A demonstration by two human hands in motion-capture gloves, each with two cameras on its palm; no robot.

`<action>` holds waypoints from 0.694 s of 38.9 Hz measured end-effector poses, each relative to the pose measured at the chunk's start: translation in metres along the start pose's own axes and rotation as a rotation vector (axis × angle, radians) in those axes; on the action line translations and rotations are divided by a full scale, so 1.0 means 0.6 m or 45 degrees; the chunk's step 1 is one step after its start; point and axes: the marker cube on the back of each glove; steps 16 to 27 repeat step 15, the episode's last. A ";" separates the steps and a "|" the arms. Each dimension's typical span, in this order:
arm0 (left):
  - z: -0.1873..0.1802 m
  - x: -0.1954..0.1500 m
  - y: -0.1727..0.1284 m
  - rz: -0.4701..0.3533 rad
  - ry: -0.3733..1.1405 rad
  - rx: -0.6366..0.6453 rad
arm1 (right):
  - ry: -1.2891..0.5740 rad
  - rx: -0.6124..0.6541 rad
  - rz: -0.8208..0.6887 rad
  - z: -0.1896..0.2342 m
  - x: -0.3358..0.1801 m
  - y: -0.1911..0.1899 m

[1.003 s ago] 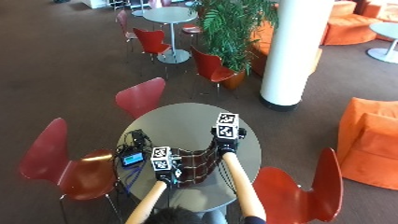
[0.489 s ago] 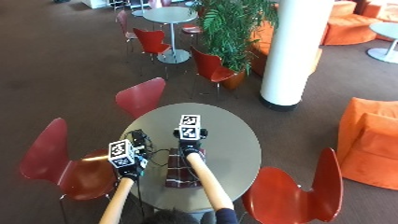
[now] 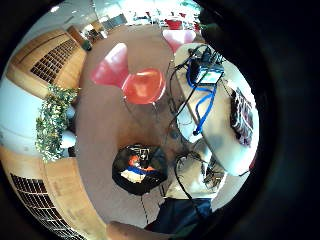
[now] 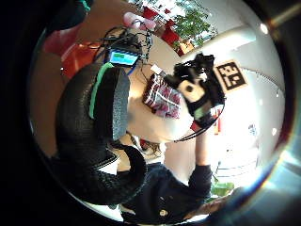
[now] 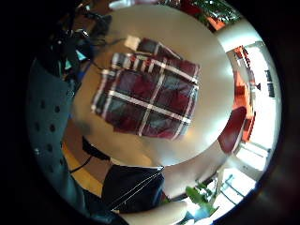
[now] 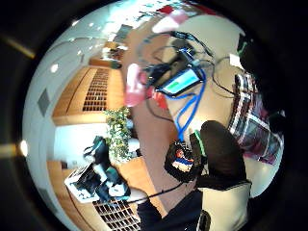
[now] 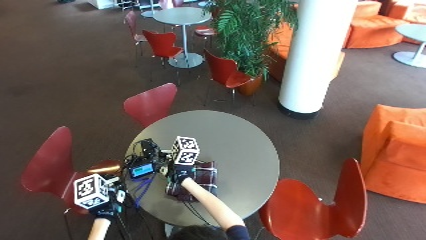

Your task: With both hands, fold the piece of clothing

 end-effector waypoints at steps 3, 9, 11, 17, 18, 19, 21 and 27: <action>-0.006 -0.025 0.034 0.006 -0.011 0.014 | -0.015 0.109 -0.146 -0.062 -0.011 0.064; 0.011 -0.078 0.119 0.015 -0.019 -0.017 | 0.067 0.124 -0.299 -0.139 0.043 0.187; 0.023 -0.093 0.152 0.022 -0.005 -0.039 | 0.106 0.169 -0.319 -0.156 0.074 0.225; 0.038 -0.108 0.199 0.020 0.027 -0.061 | 0.145 0.239 -0.321 -0.164 0.120 0.265; 0.038 -0.108 0.199 0.020 0.027 -0.061 | 0.145 0.239 -0.321 -0.164 0.120 0.265; 0.038 -0.108 0.199 0.020 0.027 -0.061 | 0.145 0.239 -0.321 -0.164 0.120 0.265; 0.038 -0.108 0.199 0.020 0.027 -0.061 | 0.145 0.239 -0.321 -0.164 0.120 0.265; 0.038 -0.108 0.199 0.020 0.027 -0.061 | 0.145 0.239 -0.321 -0.164 0.120 0.265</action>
